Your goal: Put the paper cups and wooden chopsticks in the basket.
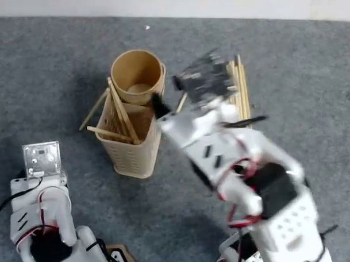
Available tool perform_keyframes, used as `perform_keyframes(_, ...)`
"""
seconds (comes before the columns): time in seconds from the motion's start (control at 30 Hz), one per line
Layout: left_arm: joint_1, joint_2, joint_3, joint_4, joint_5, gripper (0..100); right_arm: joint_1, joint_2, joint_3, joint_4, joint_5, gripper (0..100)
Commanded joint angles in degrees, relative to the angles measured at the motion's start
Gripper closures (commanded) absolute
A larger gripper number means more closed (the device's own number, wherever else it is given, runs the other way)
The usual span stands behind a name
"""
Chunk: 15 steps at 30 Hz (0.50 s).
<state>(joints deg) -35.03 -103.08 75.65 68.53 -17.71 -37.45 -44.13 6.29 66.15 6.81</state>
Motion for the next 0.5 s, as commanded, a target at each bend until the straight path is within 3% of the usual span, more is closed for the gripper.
perform_keyframes(0.0, -0.66, 6.11, -9.98, 2.2, -1.14, 83, 8.84, 0.13, -5.23, 9.8, 0.44, 83.9)
perform_keyframes(0.2, 2.95, 36.18, -34.15, 6.95, -5.89, 82, 21.23, -0.48, 6.55, 9.8, 4.22, 84.0)
perform_keyframes(0.33, 4.26, 58.68, -52.0, 10.99, -7.03, 82, 26.51, -0.48, 18.51, 0.66, 4.4, 84.1)
perform_keyframes(0.47, 4.88, 76.97, -68.18, 18.99, -10.37, 78, 28.18, -0.48, 31.08, -10.95, 4.13, 90.6)
